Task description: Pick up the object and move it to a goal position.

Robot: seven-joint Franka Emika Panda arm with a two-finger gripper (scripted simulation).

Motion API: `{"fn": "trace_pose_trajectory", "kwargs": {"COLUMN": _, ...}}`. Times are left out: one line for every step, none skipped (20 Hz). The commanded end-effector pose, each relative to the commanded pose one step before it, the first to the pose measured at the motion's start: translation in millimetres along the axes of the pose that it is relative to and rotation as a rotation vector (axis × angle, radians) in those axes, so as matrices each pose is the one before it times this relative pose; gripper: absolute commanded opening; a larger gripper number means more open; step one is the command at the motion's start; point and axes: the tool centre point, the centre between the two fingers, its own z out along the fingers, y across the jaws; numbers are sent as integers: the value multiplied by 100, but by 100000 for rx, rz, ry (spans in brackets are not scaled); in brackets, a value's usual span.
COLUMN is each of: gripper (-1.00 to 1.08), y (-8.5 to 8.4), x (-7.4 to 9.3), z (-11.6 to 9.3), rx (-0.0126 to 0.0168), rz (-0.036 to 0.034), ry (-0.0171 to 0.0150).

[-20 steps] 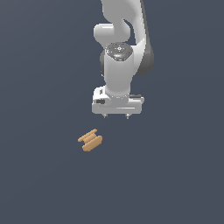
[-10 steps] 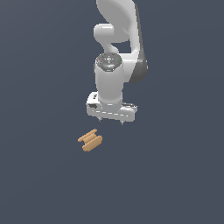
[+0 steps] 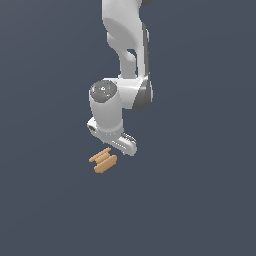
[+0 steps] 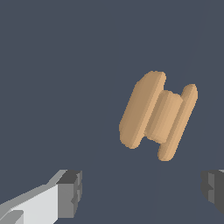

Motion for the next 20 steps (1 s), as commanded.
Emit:
{"fn": "trace_pose_trajectory", "kwargs": {"gripper": 100, "y": 1125, "x": 1036, "z": 1188, "rx": -115, "rz": 9476, "ry": 163}}
{"fn": "trace_pose_trajectory", "kwargs": {"gripper": 100, "y": 377, "x": 392, "z": 424, "rx": -68, "rz": 3318, "ry": 77}}
{"fn": "trace_pose_trajectory", "kwargs": {"gripper": 100, "y": 348, "x": 376, "z": 399, "rx": -74, "rz": 3111, "ry": 85}}
{"fn": "trace_pose_trajectory", "kwargs": {"gripper": 100, "y": 320, "x": 358, "z": 373, "rx": -77, "rz": 2904, "ry": 92}}
{"fn": "trace_pose_trajectory", "kwargs": {"gripper": 100, "y": 293, "x": 339, "z": 348, "rx": -78, "rz": 2700, "ry": 96}}
{"fn": "trace_pose_trajectory", "kwargs": {"gripper": 100, "y": 266, "x": 318, "z": 323, "rx": -77, "rz": 2494, "ry": 98}}
{"fn": "trace_pose_trajectory", "kwargs": {"gripper": 100, "y": 241, "x": 296, "z": 297, "rx": -74, "rz": 2291, "ry": 98}}
{"fn": "trace_pose_trajectory", "kwargs": {"gripper": 100, "y": 217, "x": 274, "z": 271, "rx": -71, "rz": 2090, "ry": 96}}
{"fn": "trace_pose_trajectory", "kwargs": {"gripper": 100, "y": 193, "x": 250, "z": 246, "rx": -66, "rz": 1887, "ry": 92}}
{"fn": "trace_pose_trajectory", "kwargs": {"gripper": 100, "y": 171, "x": 226, "z": 220, "rx": -61, "rz": 1687, "ry": 87}}
{"fn": "trace_pose_trajectory", "kwargs": {"gripper": 100, "y": 148, "x": 201, "z": 194, "rx": -55, "rz": 1486, "ry": 80}}
{"fn": "trace_pose_trajectory", "kwargs": {"gripper": 100, "y": 127, "x": 176, "z": 168, "rx": -49, "rz": 1287, "ry": 72}}
{"fn": "trace_pose_trajectory", "kwargs": {"gripper": 100, "y": 106, "x": 149, "z": 143, "rx": -42, "rz": 1087, "ry": 63}}
{"fn": "trace_pose_trajectory", "kwargs": {"gripper": 100, "y": 87, "x": 123, "z": 117, "rx": -35, "rz": 890, "ry": 53}}
{"fn": "trace_pose_trajectory", "kwargs": {"gripper": 100, "y": 66, "x": 96, "z": 91, "rx": -27, "rz": 690, "ry": 42}}
{"fn": "trace_pose_trajectory", "kwargs": {"gripper": 100, "y": 49, "x": 70, "z": 65, "rx": -20, "rz": 497, "ry": 31}}
{"fn": "trace_pose_trajectory", "kwargs": {"gripper": 100, "y": 26, "x": 40, "z": 39, "rx": -12, "rz": 292, "ry": 18}}
{"fn": "trace_pose_trajectory", "kwargs": {"gripper": 100, "y": 9, "x": 13, "z": 13, "rx": -4, "rz": 97, "ry": 6}}
{"fn": "trace_pose_trajectory", "kwargs": {"gripper": 100, "y": -10, "x": -70, "z": -47, "rx": -36, "rz": -566, "ry": -71}}
{"fn": "trace_pose_trajectory", "kwargs": {"gripper": 100, "y": -2, "x": -2, "z": 40, "rx": 0, "rz": 0, "ry": 0}}
